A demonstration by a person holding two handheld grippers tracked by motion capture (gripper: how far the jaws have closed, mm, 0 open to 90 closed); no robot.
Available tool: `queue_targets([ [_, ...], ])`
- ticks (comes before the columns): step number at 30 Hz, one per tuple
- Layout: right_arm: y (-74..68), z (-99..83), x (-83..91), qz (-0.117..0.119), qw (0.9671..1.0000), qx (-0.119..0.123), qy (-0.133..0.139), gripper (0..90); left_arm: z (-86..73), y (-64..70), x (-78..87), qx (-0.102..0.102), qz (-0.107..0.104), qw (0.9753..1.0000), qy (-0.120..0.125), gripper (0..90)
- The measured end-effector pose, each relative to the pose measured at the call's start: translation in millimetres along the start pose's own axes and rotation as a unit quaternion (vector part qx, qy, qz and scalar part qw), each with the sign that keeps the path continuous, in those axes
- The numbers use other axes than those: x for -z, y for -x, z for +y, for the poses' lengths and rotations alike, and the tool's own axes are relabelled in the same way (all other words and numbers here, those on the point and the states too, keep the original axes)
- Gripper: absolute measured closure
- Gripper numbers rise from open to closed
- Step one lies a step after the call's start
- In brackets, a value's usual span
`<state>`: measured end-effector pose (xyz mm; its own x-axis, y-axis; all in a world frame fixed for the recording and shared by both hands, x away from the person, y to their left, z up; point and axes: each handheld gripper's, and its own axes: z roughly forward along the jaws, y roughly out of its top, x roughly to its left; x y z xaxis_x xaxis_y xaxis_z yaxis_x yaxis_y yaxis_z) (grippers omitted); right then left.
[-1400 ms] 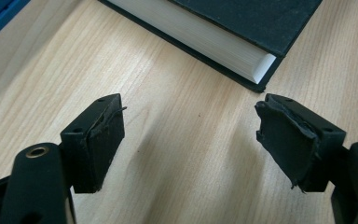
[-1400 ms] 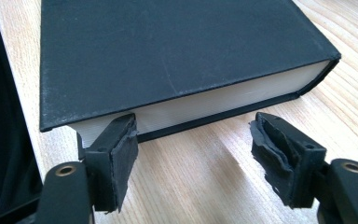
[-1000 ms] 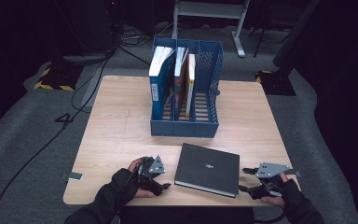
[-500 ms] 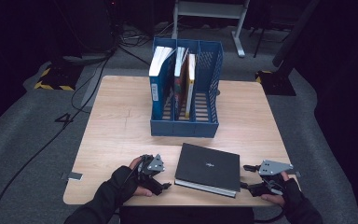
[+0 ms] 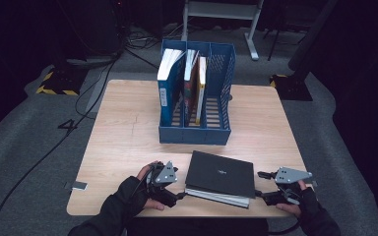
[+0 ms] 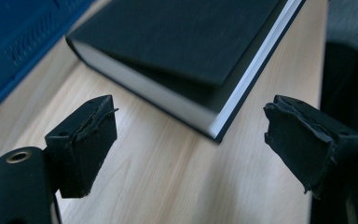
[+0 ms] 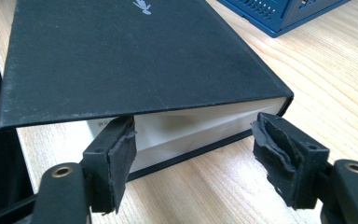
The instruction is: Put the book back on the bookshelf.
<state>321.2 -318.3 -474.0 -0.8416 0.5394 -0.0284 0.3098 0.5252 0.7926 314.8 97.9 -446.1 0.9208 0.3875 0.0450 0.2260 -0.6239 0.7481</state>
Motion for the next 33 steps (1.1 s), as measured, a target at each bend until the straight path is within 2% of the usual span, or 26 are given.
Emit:
queue_targets([
  [1, 0.2, 0.3, 0.0, 0.001, 1.0, -0.001, 0.001, 30.4, 3.7, 1.1, 2.4, 0.0, -0.003, 1.0, 0.007, 16.3],
  [3, -0.1, 0.9, -0.4, 0.0, 1.0, -0.002, 0.001, 30.5, 10.8, 4.3, 6.4, -0.005, 0.005, 0.9998, 0.017, 16.4],
  [4, -0.3, 1.2, -0.8, 0.0, 1.0, 0.0, 0.001, 30.7, 16.0, 6.9, 9.0, -0.005, 0.005, 0.9995, 0.03, 16.3],
  [6, -0.8, 1.8, -1.8, 0.0, 1.0, 0.002, -0.001, 30.7, 25.6, 11.9, 8.8, -0.005, 0.0, 0.9991, 0.043, 16.5],
  [10, -1.4, 3.1, -2.7, -0.001, 1.0, 0.004, -0.002, 31.1, 43.7, 27.3, -3.9, -0.031, -0.01, 0.9988, 0.037, 16.3],
  [13, -1.4, 3.5, -2.5, -0.001, 1.0, 0.002, 0.0, 31.1, 57.1, 39.9, -20.6, -0.056, -0.016, 0.9981, 0.021, 16.6],
  [15, -1.5, 3.5, -2.7, -0.001, 1.0, 0.001, 0.0, 31.1, 66.7, 49.3, -36.0, -0.061, -0.019, 0.998, 0.0, 18.8],
  [16, -1.5, 3.5, -2.8, -0.001, 1.0, 0.001, -0.001, 31.2, 69.7, 52.7, -42.2, -0.066, -0.02, 0.9976, 0.001, 18.5],
  [18, -1.7, 3.7, -2.7, -0.002, 1.0, 0.001, -0.001, 31.1, 76.2, 60.8, -55.9, -0.072, -0.02, 0.9971, -0.012, 18.6],
  [19, -1.7, 3.7, -2.7, -0.002, 1.0, 0.001, -0.001, 31.1, 76.2, 60.8, -55.9, -0.072, -0.02, 0.9971, -0.012, 18.5],
  [25, -1.8, 5.2, -1.8, -0.005, 1.0, -0.001, 0.007, 31.5, 83.3, 72.0, -79.8, -0.083, -0.001, 0.9962, -0.028, 18.5],
  [27, -2.5, 5.6, -1.7, -0.005, 1.0, -0.001, 0.003, 31.5, 83.9, 74.4, -84.2, -0.088, 0.019, 0.9954, -0.032, 18.0],
  [29, -2.7, 5.7, -1.7, -0.007, 1.0, 0.0, 0.003, 31.5, 84.3, 75.0, -87.9, -0.085, 0.034, 0.9952, -0.036, 18.8],
  [30, -3.1, 5.9, -1.6, -0.006, 1.0, -0.001, 0.001, 31.5, 84.3, 75.2, -90.0, -0.083, 0.048, 0.9947, -0.038, 19.3],
  [33, -3.3, 6.4, -2.1, -0.007, 1.0, -0.001, 0.001, 31.5, 83.1, 75.2, -95.2, -0.079, 0.061, 0.9941, -0.044, 19.6],
])
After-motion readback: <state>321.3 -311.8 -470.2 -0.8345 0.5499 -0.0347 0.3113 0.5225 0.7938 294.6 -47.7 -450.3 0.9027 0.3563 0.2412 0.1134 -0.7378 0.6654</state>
